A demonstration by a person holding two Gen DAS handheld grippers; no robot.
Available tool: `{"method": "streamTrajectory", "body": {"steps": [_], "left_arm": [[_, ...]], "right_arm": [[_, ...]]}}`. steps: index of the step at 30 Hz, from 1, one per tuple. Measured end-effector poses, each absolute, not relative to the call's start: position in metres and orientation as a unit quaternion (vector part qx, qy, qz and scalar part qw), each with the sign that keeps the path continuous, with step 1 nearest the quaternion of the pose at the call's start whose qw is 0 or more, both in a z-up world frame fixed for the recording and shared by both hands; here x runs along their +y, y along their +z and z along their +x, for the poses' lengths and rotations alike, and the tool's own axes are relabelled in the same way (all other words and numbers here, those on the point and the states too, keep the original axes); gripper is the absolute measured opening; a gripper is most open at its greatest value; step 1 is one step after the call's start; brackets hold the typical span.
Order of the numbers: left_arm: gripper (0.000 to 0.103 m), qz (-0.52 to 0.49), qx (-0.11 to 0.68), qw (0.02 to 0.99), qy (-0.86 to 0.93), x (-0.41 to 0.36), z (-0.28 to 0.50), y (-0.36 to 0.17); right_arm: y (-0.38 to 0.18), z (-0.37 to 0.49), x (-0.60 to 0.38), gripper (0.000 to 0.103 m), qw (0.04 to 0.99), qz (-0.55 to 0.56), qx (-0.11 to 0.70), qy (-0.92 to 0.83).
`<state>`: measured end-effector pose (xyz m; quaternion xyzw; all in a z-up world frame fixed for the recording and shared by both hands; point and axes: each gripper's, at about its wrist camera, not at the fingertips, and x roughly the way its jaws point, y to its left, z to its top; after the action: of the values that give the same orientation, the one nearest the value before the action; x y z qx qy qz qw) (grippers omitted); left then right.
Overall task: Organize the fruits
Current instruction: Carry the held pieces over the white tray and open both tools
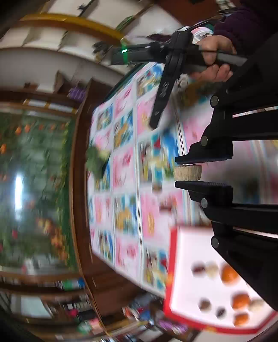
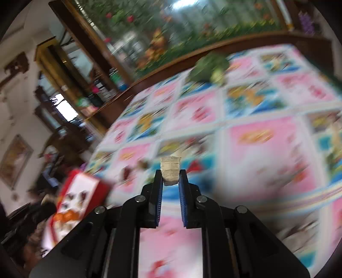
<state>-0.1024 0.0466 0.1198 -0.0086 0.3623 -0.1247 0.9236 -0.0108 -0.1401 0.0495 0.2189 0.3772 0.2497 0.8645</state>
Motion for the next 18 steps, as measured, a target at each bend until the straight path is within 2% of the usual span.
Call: {"method": "streamTrajectory", "body": {"steps": [5,11,18], "left_arm": [[0.013,-0.035,0.357,0.933,-0.038,0.134,-0.130,0.128],[0.013,-0.037,0.360,0.931,0.044,0.206,-0.146,0.122],[0.014,-0.021,0.388,0.921,0.036,0.220,-0.130,0.097]], "right_arm": [[0.060,-0.018,-0.084,0.017,0.820,0.245,0.395,0.334],[0.083,-0.047,0.008,0.017,0.817,0.154,0.386,0.399],[0.073,-0.068,0.086,0.017,0.841,0.024,0.379,0.386]]}}
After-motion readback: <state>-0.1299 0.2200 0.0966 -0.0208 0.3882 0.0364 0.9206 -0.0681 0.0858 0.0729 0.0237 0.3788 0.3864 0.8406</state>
